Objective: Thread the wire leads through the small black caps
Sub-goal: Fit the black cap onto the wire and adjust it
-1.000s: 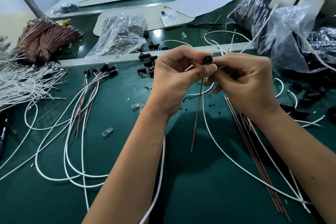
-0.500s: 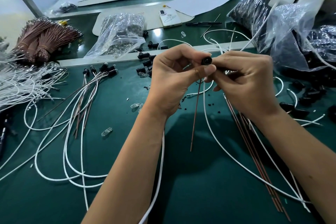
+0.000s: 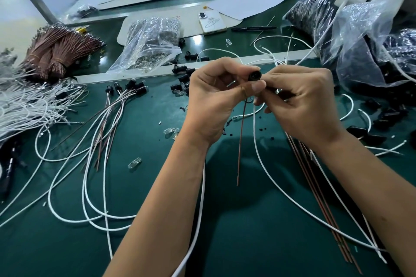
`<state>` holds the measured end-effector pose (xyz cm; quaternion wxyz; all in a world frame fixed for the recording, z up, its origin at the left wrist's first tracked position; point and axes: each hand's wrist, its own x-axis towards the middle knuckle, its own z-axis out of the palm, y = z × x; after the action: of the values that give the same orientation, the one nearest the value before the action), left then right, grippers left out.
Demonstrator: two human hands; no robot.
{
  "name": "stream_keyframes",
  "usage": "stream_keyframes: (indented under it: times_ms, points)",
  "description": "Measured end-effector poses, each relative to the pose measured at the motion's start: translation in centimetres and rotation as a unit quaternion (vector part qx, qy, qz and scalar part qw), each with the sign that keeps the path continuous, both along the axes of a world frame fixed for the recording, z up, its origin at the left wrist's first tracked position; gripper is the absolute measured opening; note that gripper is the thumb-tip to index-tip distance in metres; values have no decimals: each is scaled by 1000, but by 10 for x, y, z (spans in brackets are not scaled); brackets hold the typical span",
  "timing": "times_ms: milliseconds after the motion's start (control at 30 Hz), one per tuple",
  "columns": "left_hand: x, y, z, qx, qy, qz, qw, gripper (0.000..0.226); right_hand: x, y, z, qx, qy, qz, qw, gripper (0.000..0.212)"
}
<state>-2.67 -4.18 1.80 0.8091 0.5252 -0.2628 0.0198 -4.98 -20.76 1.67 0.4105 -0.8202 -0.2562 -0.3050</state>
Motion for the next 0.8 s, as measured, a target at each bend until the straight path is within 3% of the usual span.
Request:
stream_keyframes:
  times_ms: [267,433,567,633,800]
  points:
    - [3,-2,-4,-10,69,42,997,25,6,3,-5,-9,28,-13,999,6]
    - [4,-3,-7,-8,158,37,987,16,6,5,-8,70,134,15,988,12]
    - [6,-5,-9,23,228,16,973,17,8,3,-9,89,199,37,975,25]
    - [7,-6,-9,46,252,17,966,6,9,4,-9,90,223,43,970,33]
    - [8,-6,-11,72,282,50,955,9,11,3,-13,105,266,54,957,26]
